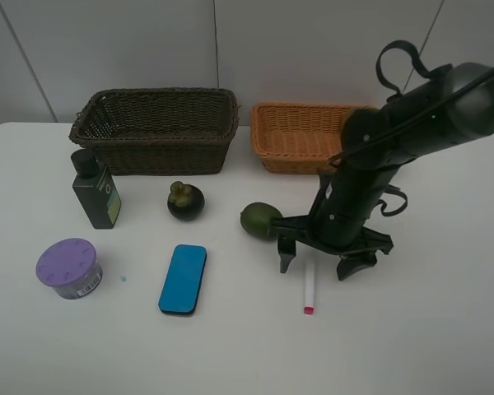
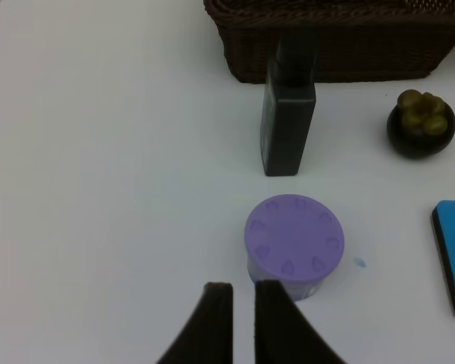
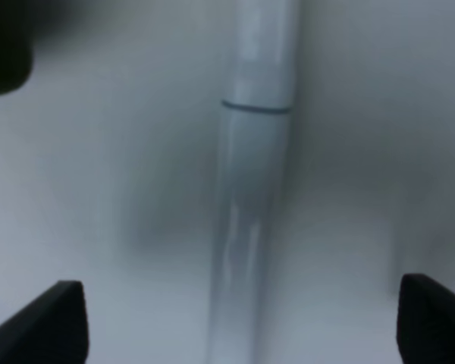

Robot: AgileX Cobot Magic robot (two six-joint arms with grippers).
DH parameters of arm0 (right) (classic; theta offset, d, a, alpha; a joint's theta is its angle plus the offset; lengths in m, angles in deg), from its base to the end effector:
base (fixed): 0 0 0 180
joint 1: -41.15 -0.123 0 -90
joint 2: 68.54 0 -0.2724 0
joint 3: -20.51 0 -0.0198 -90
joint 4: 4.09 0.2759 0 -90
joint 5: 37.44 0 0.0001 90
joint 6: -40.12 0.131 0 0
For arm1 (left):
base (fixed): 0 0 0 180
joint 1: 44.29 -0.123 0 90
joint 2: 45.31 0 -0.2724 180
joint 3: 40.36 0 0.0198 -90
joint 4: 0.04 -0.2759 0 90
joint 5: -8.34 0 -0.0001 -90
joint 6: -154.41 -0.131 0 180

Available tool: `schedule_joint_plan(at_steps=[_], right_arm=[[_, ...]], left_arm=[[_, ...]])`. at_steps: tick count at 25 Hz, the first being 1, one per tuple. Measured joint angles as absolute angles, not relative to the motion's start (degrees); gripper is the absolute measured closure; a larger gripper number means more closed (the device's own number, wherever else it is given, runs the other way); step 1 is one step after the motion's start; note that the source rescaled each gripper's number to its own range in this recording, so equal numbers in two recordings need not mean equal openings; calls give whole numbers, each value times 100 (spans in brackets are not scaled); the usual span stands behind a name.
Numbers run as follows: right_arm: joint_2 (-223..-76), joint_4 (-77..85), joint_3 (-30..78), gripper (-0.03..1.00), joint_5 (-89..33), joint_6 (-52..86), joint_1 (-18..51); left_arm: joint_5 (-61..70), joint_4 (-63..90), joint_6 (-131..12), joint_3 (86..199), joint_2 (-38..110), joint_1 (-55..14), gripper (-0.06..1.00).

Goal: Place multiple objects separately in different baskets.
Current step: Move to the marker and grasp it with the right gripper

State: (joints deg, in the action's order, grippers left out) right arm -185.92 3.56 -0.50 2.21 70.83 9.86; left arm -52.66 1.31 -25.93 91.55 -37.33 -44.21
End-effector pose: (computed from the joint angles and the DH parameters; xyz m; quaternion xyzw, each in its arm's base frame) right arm 0.2747 0.1800 0.0413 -0.0456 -0.9979 -0.0460 0.0077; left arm 0.0647 -0.0028 0.2716 0.0036 0.8529 -0.0106 0.5220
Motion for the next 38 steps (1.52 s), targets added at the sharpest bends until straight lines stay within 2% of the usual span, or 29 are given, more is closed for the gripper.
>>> schedule_joint_plan(at_steps=[10, 19, 26, 38], right_arm=[[-18703, -118, -17, 1, 526, 7544, 889], [-19017, -269, 784, 1, 1167, 7627, 872], [-19104, -257, 832, 1, 1175, 7660, 872], [-19270, -191, 832, 10, 1048, 7753, 872]], left_arm=[[-5266, 131, -2593, 9155, -3733, -4421, 94], [-5266, 131, -2593, 9155, -3733, -4421, 94], [-5266, 131, -2559, 9155, -3733, -4421, 94], [-5266, 131, -2593, 9155, -3733, -4421, 94]])
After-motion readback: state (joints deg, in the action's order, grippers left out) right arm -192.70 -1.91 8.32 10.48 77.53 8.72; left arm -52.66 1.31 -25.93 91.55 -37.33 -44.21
